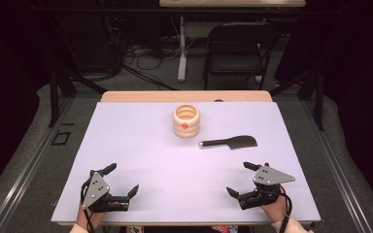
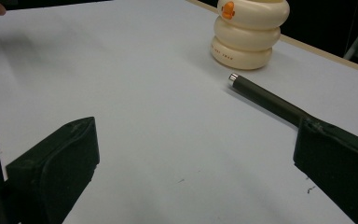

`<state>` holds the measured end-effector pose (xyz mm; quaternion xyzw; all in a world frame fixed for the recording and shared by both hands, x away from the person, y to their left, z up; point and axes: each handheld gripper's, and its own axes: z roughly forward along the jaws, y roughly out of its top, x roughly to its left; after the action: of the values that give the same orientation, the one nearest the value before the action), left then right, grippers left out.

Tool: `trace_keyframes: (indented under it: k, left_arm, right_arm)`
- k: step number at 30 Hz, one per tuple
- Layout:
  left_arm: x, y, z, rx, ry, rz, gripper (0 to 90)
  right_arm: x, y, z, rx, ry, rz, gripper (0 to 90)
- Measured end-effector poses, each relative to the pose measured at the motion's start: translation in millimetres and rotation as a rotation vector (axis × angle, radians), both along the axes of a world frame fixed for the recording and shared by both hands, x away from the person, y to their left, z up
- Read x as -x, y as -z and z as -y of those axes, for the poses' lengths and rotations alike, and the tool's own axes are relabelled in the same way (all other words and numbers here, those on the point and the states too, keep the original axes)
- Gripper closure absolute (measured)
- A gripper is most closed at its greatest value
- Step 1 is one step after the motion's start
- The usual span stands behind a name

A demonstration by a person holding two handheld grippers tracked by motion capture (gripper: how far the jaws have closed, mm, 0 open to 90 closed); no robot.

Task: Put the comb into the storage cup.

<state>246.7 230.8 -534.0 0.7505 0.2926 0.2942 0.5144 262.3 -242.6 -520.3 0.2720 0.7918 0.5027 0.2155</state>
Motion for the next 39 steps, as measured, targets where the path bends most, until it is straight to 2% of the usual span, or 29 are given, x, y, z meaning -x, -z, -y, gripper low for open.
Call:
trace_keyframes:
  k: [7, 10, 19, 25, 28, 35, 39]
  left_arm:
    - [1.5, 1.2, -2.1, -0.002, -0.014, -0.010, 0.6]
    - [3.9, -0.3, -3.5, 0.000, -0.023, 0.007, 0.8]
    - [-1.1, 0.8, -2.2, -0.006, -0.018, 0.001, 0.8]
    - [-1.1, 0.5, -2.0, -0.008, -0.022, 0.005, 0.6]
    - [-1.7, 0.3, -2.6, -0.005, -0.028, 0.006, 0.2]
    - [-4.1, 0.6, -2.9, -0.007, -0.028, 0.000, 0.1]
    - [-4.1, 0.6, -2.5, -0.010, -0.024, 0.001, 0.0]
  right_arm:
    - [-13.4, -0.9, -3.8, -0.012, -0.007, -0.016, 0.0]
    - [-19.8, -0.6, -7.8, 0.002, -0.002, -0.014, 0.0]
    - [-38.0, -0.4, -16.5, 0.029, 0.017, -0.024, 0.0]
    - [-55.7, 0.5, -26.6, 0.046, 0.017, -0.053, 0.0]
    - [-71.0, 3.8, -33.7, 0.064, 0.015, -0.085, 0.0]
    - [-91.0, 7.5, -42.8, 0.095, 0.017, -0.105, 0.0]
    - [-104.0, 9.0, -47.7, 0.096, 0.025, -0.119, 0.0]
